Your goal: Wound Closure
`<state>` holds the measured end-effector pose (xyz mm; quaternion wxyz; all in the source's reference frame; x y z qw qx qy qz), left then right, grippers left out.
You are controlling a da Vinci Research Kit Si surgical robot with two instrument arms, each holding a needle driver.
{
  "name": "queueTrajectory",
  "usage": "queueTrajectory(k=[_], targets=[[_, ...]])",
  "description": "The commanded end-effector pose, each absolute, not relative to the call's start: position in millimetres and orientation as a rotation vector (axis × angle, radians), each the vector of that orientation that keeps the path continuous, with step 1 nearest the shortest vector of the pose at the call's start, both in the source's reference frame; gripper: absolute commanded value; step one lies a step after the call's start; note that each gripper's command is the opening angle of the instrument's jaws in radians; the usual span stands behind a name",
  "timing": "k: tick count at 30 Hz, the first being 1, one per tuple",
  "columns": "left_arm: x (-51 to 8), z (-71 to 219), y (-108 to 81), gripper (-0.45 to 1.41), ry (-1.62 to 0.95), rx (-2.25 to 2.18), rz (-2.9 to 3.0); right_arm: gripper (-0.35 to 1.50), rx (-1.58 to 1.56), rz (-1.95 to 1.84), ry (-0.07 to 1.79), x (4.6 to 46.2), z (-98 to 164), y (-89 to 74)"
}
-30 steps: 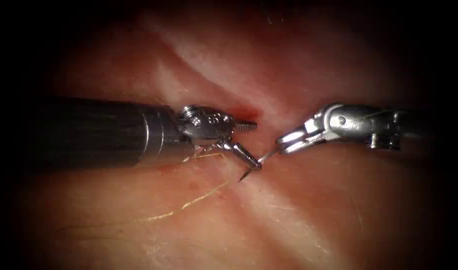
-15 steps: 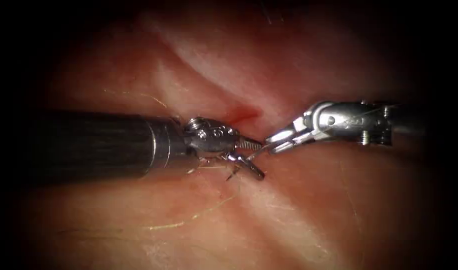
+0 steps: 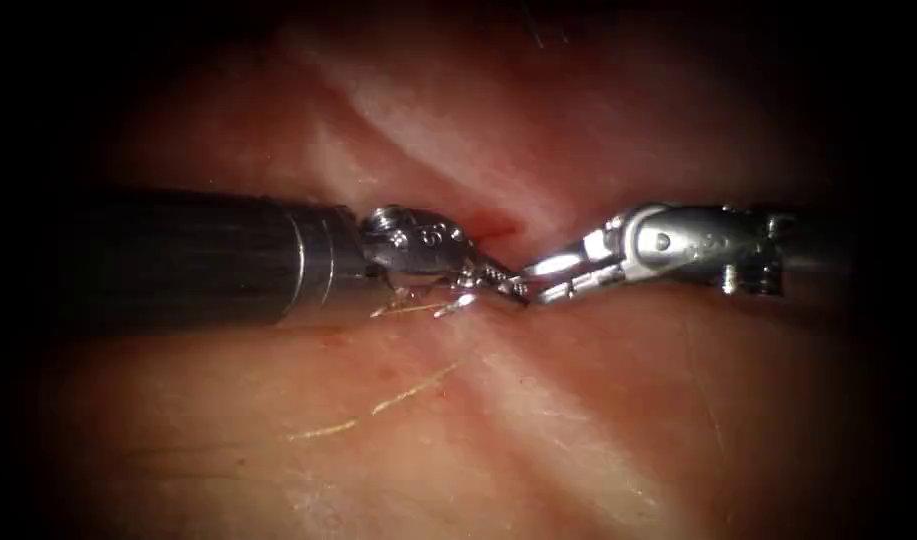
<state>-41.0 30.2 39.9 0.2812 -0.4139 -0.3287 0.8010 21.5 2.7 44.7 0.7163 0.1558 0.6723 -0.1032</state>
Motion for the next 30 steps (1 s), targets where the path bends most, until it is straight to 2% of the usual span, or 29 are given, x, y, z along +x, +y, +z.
queueTrajectory(k=[1, 2, 10, 20, 27, 30], targets=[[-41.6, 40.3, 30.5, -0.45, -0.872, -1.138, 2.149, 1.15, 0.329, -0.162, 1.493, 22.1, 45.0, 2.9], [-41.7, 40.2, 30.9, -0.45, -0.852, -1.173, 2.133, 1.31, 0.302, -0.074, 1.496, 22.0, 45.2, 3.0], [-41.6, 40.2, 32.4, -0.45, -0.731, -1.266, 2.077, 1.41, 0.228, 0.245, 1.551, 21.4, 45.6, 2.4], [-41.7, 40.9, 33.2, -0.45, -0.649, -1.38, 1.967, 1.26, -0.018, 0.608, 1.573, 20.3, 46.1, 3.0], [-41.8, 41.1, 33.4, -0.45, -0.626, -1.404, 1.934, 1.3, -0.183, 0.735, 1.565, 21.2, 45.7, 2.9], [-41.6, 41.2, 33.5, -0.45, -0.624, -1.405, 1.932, 1.25, -0.202, 0.736, 1.569, 21.5, 45.3, 2.6]])
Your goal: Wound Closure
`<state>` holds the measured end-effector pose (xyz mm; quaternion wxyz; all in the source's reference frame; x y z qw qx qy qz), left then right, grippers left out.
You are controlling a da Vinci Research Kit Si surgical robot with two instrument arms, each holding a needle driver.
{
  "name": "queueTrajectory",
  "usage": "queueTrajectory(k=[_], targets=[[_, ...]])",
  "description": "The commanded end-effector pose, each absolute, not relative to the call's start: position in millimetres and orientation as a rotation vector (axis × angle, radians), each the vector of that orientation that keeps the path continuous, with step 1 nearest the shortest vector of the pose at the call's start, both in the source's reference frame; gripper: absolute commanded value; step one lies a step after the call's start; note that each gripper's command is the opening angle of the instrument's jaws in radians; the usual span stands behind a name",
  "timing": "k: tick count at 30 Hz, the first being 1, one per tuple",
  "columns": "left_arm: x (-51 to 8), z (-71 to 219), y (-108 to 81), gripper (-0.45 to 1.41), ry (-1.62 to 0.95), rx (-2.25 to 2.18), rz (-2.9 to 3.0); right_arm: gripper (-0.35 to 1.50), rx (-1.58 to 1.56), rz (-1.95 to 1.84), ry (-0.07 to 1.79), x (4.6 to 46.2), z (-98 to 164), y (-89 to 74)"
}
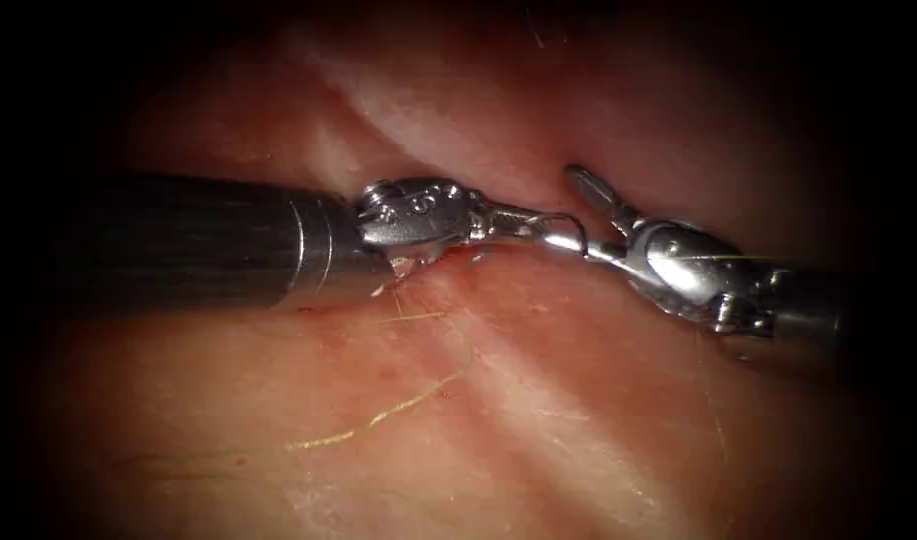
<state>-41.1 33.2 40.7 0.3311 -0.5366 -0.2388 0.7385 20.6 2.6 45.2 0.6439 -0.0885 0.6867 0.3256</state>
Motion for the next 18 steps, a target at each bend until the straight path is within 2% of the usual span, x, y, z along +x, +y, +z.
queueTrajectory(k=[1, 4, 5, 9, 14, 18], targets=[[-41.5, 41.3, 33.6, -0.45, -0.622, -1.407, 1.929, 1.23, -0.203, 0.733, 1.57, 21.5, 45.1, 2.6], [-41.3, 41.5, 33.7, -0.45, -0.616, -1.405, 1.926, 1.16, -0.212, 0.728, 1.579, 21.7, 44.6, 2.3], [-41.1, 41.6, 33.8, -0.45, -0.612, -1.406, 1.924, 1.03, -0.208, 0.723, 1.584, 21.9, 44.3, 2.1], [-41.1, 41.6, 33.8, -0.45, -0.61, -1.404, 1.923, 0.88, -0.202, 0.727, 1.587, 22.1, 44.2, 2.1], [-41.1, 41.6, 33.7, -0.45, -0.608, -1.403, 1.923, 0.83, -0.199, 0.72, 1.597, 22.4, 44.1, 2.1], [-41.1, 41.6, 33.7, -0.45, -0.607, -1.403, 1.923, 0.68, -0.205, 0.691, 1.607, 23.3, 43.9, 2.0]])
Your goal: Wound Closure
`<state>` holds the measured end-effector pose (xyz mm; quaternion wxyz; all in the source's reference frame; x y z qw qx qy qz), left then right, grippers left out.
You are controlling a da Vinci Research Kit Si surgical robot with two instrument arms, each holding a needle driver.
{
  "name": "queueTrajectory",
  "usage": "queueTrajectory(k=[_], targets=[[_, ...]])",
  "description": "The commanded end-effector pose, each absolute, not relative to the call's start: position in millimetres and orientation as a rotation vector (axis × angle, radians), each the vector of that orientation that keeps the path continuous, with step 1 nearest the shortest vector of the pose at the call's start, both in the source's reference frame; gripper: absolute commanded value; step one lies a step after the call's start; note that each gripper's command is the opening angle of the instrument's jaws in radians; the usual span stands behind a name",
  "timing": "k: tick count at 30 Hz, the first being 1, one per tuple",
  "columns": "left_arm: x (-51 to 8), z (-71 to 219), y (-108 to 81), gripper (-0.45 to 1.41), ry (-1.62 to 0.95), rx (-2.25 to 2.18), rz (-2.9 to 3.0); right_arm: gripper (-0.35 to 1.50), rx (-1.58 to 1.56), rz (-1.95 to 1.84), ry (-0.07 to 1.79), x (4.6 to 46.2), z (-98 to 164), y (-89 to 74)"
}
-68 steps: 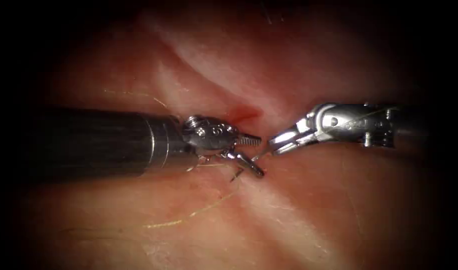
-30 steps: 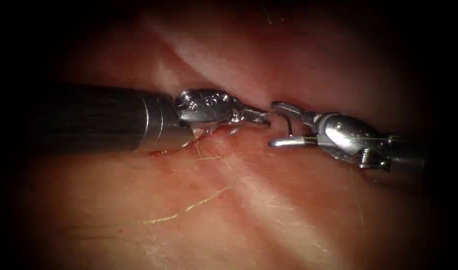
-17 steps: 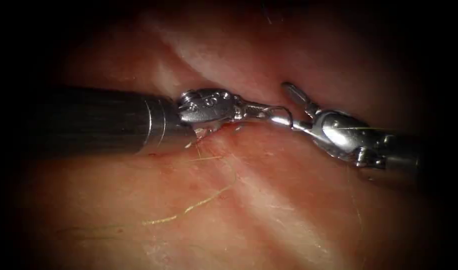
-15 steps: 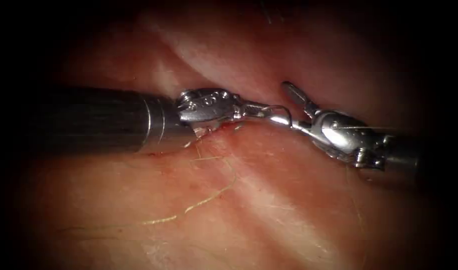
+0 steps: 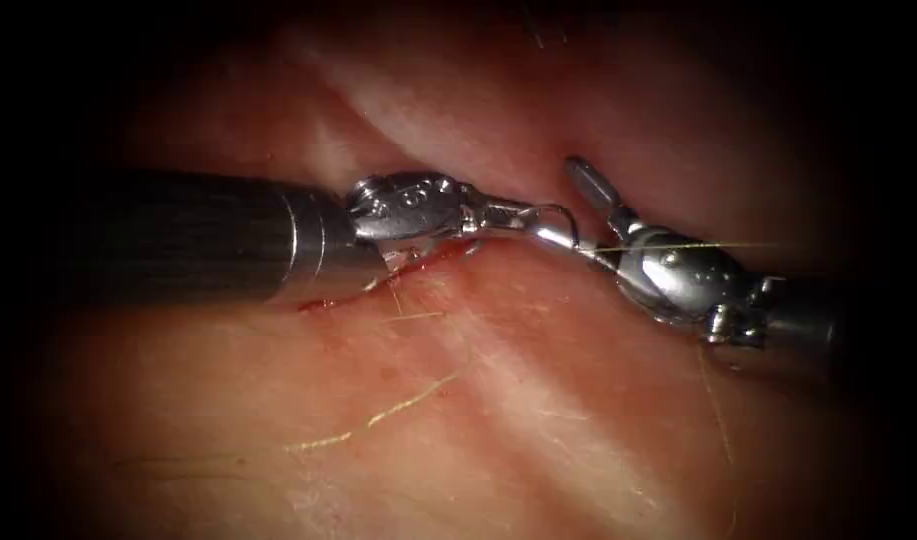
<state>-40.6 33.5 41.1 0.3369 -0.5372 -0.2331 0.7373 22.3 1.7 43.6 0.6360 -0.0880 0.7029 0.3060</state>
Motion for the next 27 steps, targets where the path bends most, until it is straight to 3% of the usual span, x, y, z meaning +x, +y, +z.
queueTrajectory(k=[1, 6, 8, 10, 11, 12, 22, 23, 24, 25, 27], targets=[[-41.1, 41.6, 33.7, -0.45, -0.607, -1.402, 1.923, 0.63, -0.206, 0.691, 1.607, 23.4, 43.9, 2.0], [-41.2, 41.4, 33.6, -0.45, -0.606, -1.401, 1.923, 0.44, -0.208, 0.68, 1.6, 23.5, 44.5, 2.0], [-41.2, 41.3, 33.6, -0.45, -0.606, -1.4, 1.922, 0.07, -0.215, 0.665, 1.594, 23.2, 45.2, 2.0], [-41.2, 41.3, 33.6, -0.45, -0.606, -1.4, 1.922, -0.03, -0.215, 0.665, 1.594, 23.0, 45.3, 2.1], [-41.2, 41.3, 33.6, -0.45, -0.606, -1.4, 1.922, -0.25, -0.222, 0.655, 1.592, 22.8, 45.3, 2.1], [-41.3, 41.2, 33.6, -0.45, -0.606, -1.4, 1.921, -0.35, -0.217, 0.649, 1.594, 22.7, 45.3, 2.1], [-41.3, 41.2, 33.6, -0.38, -0.621, -1.377, 1.892, -0.35, -0.181, 0.592, 1.631, 21.5, 45.1, 2.4], [-41.4, 41.2, 33.6, 0.27, -0.65, -1.369, 1.876, -0.35, -0.166, 0.565, 1.625, 21.3, 45.2, 2.7], [-41.5, 41.2, 33.5, 0.59, -0.661, -1.363, 1.876, -0.35, -0.157, 0.541, 1.622, 21.3, 45.2, 2.9], [-41.6, 40.8, 33.6, 1.15, -0.667, -1.351, 1.883, -0.35, -0.141, 0.499, 1.615, 21.0, 45.3, 3.5], [-41.6, 40.3, 33.8, 1.23, -0.672, -1.347, 1.882, -0.35, -0.11, 0.425, 1.607, 20.6, 45.5, 4.3]])
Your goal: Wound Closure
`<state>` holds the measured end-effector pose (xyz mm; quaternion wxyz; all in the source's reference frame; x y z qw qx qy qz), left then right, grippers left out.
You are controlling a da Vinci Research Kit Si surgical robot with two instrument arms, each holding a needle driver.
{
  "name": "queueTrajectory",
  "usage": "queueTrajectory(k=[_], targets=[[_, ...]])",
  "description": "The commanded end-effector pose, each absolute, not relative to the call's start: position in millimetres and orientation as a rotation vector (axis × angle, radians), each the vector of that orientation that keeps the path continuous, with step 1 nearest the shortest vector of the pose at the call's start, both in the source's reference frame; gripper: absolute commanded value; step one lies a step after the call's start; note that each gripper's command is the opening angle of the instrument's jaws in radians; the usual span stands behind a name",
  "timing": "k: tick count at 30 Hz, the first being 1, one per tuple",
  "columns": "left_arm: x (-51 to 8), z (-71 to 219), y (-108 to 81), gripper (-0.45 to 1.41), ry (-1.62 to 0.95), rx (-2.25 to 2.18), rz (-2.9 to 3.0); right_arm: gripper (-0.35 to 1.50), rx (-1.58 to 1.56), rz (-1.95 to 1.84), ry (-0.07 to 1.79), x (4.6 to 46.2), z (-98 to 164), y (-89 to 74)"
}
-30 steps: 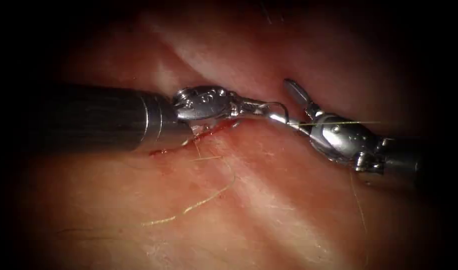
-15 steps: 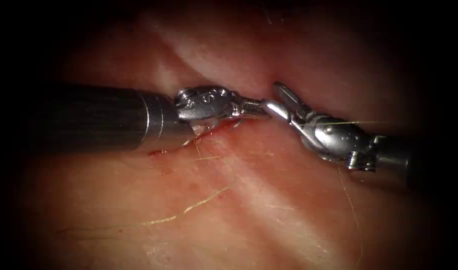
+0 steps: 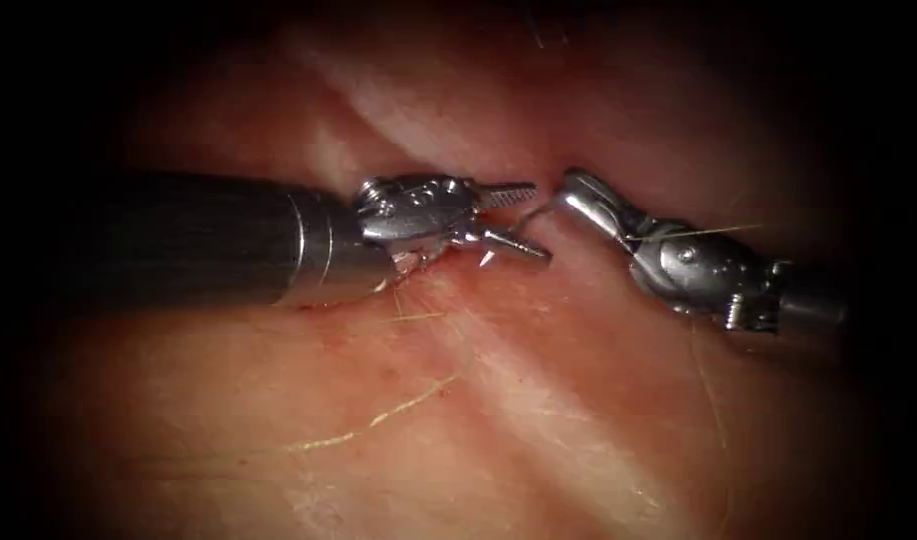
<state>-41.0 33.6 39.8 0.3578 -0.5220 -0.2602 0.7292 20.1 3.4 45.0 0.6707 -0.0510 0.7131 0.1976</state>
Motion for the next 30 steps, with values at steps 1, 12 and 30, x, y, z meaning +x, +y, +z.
queueTrajectory(k=[1, 12, 30], targets=[[-41.5, 40, 33.9, 1.23, -0.676, -1.346, 1.88, -0.35, -0.091, 0.387, 1.607, 20.5, 46, 4.6], [-41.8, 37, 30.6, 1.28, -0.584, -1.169, 2.142, -0.35, -0.099, -0.108, 1.56, 20.0, 49, 9.0], [-42.0, 45, 23.5, 0.81, -0.557, -0.77, 2.47, -0.35, -0.238, -0.277, 1.641, 24.4, 51, 9.9]])
